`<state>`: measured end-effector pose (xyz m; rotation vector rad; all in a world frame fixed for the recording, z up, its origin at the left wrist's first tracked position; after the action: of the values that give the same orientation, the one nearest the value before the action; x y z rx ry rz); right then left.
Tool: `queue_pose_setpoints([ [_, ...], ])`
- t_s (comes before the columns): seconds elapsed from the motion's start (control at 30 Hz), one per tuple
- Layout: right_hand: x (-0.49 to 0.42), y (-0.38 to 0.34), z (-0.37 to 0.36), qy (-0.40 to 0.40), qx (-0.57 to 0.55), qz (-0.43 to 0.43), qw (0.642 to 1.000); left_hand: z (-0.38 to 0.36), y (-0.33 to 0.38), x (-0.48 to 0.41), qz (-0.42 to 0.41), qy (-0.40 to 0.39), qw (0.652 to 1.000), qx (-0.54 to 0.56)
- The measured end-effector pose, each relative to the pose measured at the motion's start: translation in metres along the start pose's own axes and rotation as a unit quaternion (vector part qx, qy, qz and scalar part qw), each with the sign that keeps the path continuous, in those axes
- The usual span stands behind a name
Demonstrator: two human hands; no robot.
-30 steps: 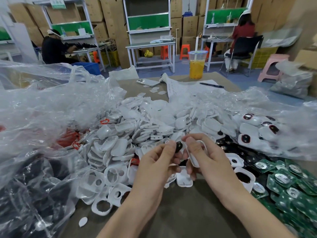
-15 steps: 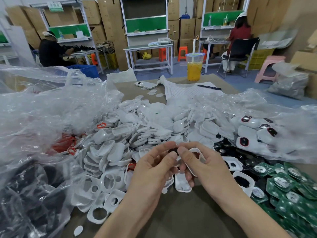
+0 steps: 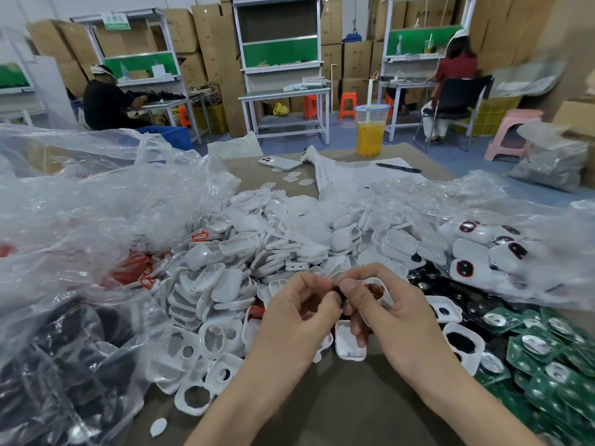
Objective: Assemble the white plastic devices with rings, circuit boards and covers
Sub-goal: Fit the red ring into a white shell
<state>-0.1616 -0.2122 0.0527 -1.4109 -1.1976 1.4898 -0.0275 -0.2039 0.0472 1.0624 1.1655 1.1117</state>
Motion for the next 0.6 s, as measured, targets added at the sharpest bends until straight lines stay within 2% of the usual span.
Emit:
queue_pose_setpoints([
  [0.1,0.001,-0.004,-0.002,0.001,-0.022,0.009,1.0,-0.01,0.01,0.006,-0.044,-0.029,0.995,-0.086],
  [0.17,0.002,-0.002,0.001,0.019,-0.027,0.003,0.999,-0.008,0.012,0.006,-0.054,0.006,0.994,-0.09],
  [0.3,0.002,0.004,0.01,0.051,-0.02,-0.016,0.998,0.011,-0.002,0.002,-0.004,0.081,0.996,0.035],
  [0.43,0.0,0.0,0.009,0.039,0.025,0.004,0.999,0.008,-0.011,0.0,0.043,0.061,0.989,0.128],
  [0.6,-0.002,0.004,0.011,0.046,-0.036,-0.016,0.998,0.006,-0.016,-0.001,0.059,0.068,0.981,0.169],
])
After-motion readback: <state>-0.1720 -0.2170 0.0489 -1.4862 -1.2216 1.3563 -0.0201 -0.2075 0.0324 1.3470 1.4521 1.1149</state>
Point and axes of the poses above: each hand's wrist, its own x-axis away from the middle knuckle, its own z-axis out of the back of the hand, y = z × x, the point moved 9 cm from there along -x, towards the middle knuckle, and after that the axes turned 2 degrees about z, right-handed, at the moved point
